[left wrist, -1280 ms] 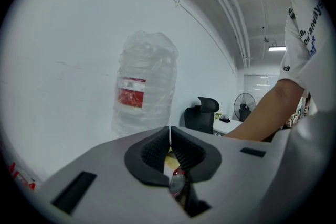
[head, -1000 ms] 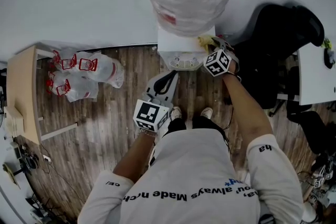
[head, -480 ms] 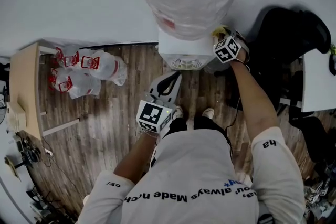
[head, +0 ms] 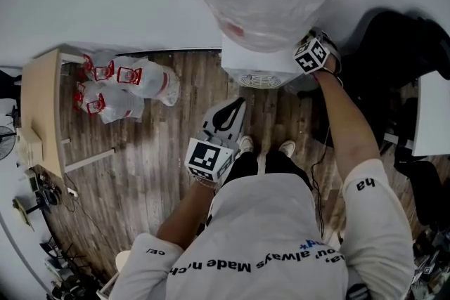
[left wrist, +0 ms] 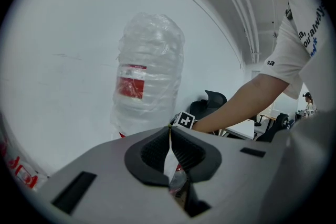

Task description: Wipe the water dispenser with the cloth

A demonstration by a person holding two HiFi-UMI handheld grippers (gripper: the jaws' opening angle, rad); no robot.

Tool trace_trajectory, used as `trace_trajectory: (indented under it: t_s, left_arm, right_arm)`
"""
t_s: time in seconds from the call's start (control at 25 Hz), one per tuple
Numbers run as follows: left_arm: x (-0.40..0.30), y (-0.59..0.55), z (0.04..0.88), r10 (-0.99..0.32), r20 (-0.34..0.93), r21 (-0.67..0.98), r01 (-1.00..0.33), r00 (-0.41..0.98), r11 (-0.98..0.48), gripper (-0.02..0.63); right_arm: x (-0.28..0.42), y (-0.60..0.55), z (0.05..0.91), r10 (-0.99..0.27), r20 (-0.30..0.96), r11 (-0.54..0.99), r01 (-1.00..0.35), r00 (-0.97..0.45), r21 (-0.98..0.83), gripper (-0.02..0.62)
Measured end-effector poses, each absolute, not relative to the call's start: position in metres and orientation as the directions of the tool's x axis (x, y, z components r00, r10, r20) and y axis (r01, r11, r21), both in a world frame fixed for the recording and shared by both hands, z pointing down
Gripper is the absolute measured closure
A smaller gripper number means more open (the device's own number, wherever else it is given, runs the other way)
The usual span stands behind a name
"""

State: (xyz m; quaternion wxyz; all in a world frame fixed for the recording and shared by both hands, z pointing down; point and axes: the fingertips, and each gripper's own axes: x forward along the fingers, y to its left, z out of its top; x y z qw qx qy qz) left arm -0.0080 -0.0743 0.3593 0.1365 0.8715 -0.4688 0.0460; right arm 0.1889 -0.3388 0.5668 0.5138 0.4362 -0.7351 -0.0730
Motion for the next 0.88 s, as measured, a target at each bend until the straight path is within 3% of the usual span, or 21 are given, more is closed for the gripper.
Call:
trace_trajectory:
  t_s: [0.88]
  left_arm:
    - [-0.019, -0.06, 0.355, -0.81, 0.188, 0.188, -0.829, 0.556, -0.526, 0.578]
  right_arm:
    - [0.177, -0.294, 0.581, -0.698, 0.712, 0.661, -0.452, -0.079, 0.598, 0.554]
